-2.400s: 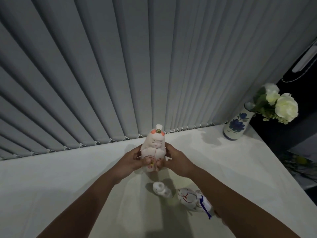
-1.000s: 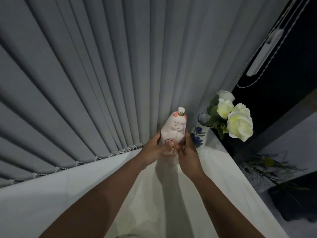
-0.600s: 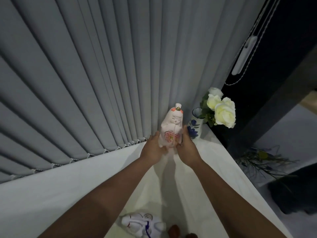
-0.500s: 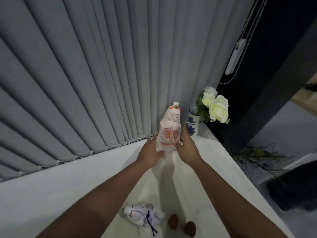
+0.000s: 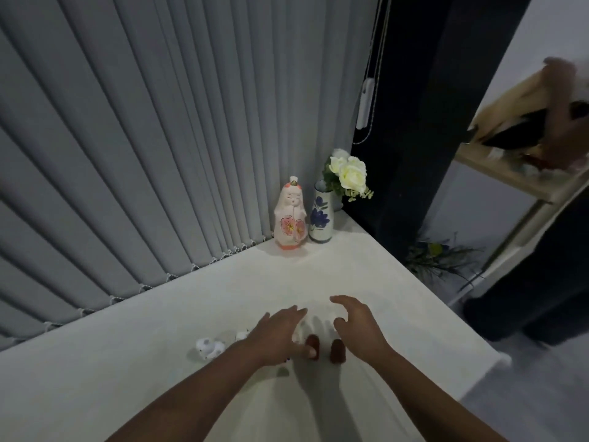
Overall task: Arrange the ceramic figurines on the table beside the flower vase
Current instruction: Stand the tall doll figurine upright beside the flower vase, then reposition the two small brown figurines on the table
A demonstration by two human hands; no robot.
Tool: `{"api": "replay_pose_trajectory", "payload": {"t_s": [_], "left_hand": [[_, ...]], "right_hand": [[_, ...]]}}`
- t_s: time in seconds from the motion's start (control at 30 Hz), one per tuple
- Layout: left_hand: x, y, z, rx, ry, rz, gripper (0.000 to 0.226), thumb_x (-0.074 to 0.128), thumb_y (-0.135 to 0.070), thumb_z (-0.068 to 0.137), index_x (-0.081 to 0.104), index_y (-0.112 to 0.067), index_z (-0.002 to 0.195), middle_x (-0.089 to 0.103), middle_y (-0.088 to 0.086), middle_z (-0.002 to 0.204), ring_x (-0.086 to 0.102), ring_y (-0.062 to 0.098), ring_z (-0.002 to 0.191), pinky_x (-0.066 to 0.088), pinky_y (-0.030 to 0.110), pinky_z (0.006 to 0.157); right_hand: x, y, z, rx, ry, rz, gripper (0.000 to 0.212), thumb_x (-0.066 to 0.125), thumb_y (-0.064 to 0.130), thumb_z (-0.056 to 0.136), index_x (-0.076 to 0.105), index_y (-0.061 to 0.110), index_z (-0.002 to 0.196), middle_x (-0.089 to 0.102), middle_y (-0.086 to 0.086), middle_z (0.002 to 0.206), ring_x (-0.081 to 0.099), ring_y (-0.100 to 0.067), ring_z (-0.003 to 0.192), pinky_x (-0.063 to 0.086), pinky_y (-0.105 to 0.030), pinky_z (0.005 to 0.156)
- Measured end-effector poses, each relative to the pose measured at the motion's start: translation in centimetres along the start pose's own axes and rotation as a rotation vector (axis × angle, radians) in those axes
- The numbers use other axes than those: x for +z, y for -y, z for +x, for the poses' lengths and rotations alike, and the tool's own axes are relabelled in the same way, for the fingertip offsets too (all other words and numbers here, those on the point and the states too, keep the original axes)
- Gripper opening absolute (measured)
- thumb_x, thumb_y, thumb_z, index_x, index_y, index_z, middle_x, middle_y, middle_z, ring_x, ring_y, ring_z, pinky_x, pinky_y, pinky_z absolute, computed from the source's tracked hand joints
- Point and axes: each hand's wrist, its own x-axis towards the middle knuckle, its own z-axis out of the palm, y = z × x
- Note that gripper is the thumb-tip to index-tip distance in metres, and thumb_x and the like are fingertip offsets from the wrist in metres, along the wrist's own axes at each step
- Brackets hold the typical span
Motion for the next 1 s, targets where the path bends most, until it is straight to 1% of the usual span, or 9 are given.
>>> {"api": "replay_pose_trajectory", "payload": {"t_s": [0.1, 0.2, 0.33, 0.4, 0.5, 0.57, 0.73, 0.8, 1.0], "left_hand": [[1.2, -0.1, -0.4, 0.057, -0.018, 0.142, 0.080, 0.063, -0.043, 0.082, 0.018, -0.027, 0.147, 0.021, -0.001, 0.158, 0.016, 0.014, 0.145, 0.004, 0.046, 0.119], [2.1, -0.4, -0.2, 0.096, -0.062, 0.207, 0.071, 0.061, -0.032, 0.084, 0.026, -0.025, 0.145, 0.035, -0.001, 0.152, 0.028, 0.018, 0.140, 0.007, 0.045, 0.118], [4.0, -0.4, 0.4, 0.141, -0.166, 0.302, 0.054, 0.061, -0.029, 0.082, 0.041, -0.028, 0.132, 0.059, 0.001, 0.127, 0.048, 0.024, 0.122, 0.018, 0.046, 0.113], [4.5, -0.3, 0.6, 0.155, -0.258, 0.331, 0.039, 0.058, -0.032, 0.082, 0.050, -0.030, 0.120, 0.065, -0.001, 0.113, 0.054, 0.024, 0.113, 0.023, 0.043, 0.110], [4.3, -0.7, 0.6, 0.146, -0.300, 0.317, 0.023, 0.059, -0.031, 0.081, 0.057, -0.026, 0.103, 0.069, -0.002, 0.101, 0.056, 0.022, 0.107, 0.024, 0.040, 0.107], [4.1, -0.8, 0.7, 0.133, -0.293, 0.310, 0.023, 0.059, -0.032, 0.080, 0.059, -0.025, 0.102, 0.069, -0.001, 0.101, 0.055, 0.021, 0.108, 0.023, 0.040, 0.109], [3.0, -1.5, 1.8, 0.097, -0.355, 0.259, 0.033, 0.058, -0.038, 0.081, 0.059, -0.024, 0.111, 0.069, 0.000, 0.104, 0.055, 0.021, 0.107, 0.027, 0.038, 0.109], [2.5, -2.1, 2.9, 0.071, -0.379, 0.257, 0.038, 0.060, -0.042, 0.081, 0.059, -0.023, 0.114, 0.069, 0.001, 0.104, 0.056, 0.021, 0.105, 0.031, 0.036, 0.104], [1.7, -4.8, 6.5, -0.073, -0.447, 0.178, 0.036, 0.061, -0.050, 0.076, 0.064, -0.025, 0.101, 0.071, 0.001, 0.092, 0.060, 0.020, 0.094, 0.039, 0.031, 0.088]], "right_hand": [[0.6, -1.1, -2.1, 0.060, 0.072, -0.048, 0.051, 0.058, 0.006, 0.080, 0.052, 0.018, 0.129, 0.050, -0.002, 0.139, 0.042, -0.021, 0.129, 0.031, -0.023, 0.104], [1.8, -2.2, -3.2, 0.082, 0.129, -0.105, 0.052, 0.059, 0.018, 0.077, 0.050, 0.021, 0.128, 0.050, -0.002, 0.138, 0.043, -0.024, 0.129, 0.035, -0.031, 0.104], [3.2, -2.8, -4.0, 0.131, 0.003, -0.071, 0.046, 0.059, 0.018, 0.087, 0.046, 0.018, 0.131, 0.049, -0.001, 0.135, 0.047, -0.020, 0.125, 0.038, -0.028, 0.100], [3.5, -2.7, -4.3, 0.131, -0.032, -0.067, 0.039, 0.058, 0.017, 0.087, 0.048, 0.019, 0.126, 0.053, 0.004, 0.122, 0.053, -0.020, 0.115, 0.042, -0.028, 0.093], [3.6, -3.1, -4.5, 0.102, -0.019, -0.051, 0.023, 0.055, 0.008, 0.078, 0.054, 0.021, 0.097, 0.065, 0.004, 0.095, 0.060, -0.021, 0.088, 0.052, -0.038, 0.083], [3.0, -3.3, -4.3, 0.089, -0.012, -0.045, 0.020, 0.056, 0.007, 0.076, 0.054, 0.021, 0.090, 0.066, 0.001, 0.086, 0.062, -0.019, 0.082, 0.053, -0.043, 0.080], [0.6, -3.3, -3.0, 0.039, -0.023, -0.003, 0.022, 0.057, 0.004, 0.082, 0.056, 0.023, 0.093, 0.070, 0.006, 0.082, 0.065, -0.014, 0.081, 0.055, -0.035, 0.081], [-0.7, -3.8, -1.7, 0.012, -0.023, 0.006, 0.017, 0.054, 0.003, 0.084, 0.057, 0.018, 0.092, 0.071, 0.006, 0.079, 0.065, -0.014, 0.080, 0.054, -0.033, 0.082], [-5.4, -5.5, 2.9, -0.078, 0.047, 0.005, 0.012, 0.051, 0.003, 0.086, 0.057, 0.013, 0.092, 0.069, 0.008, 0.074, 0.064, -0.014, 0.075, 0.053, -0.034, 0.080]]}}
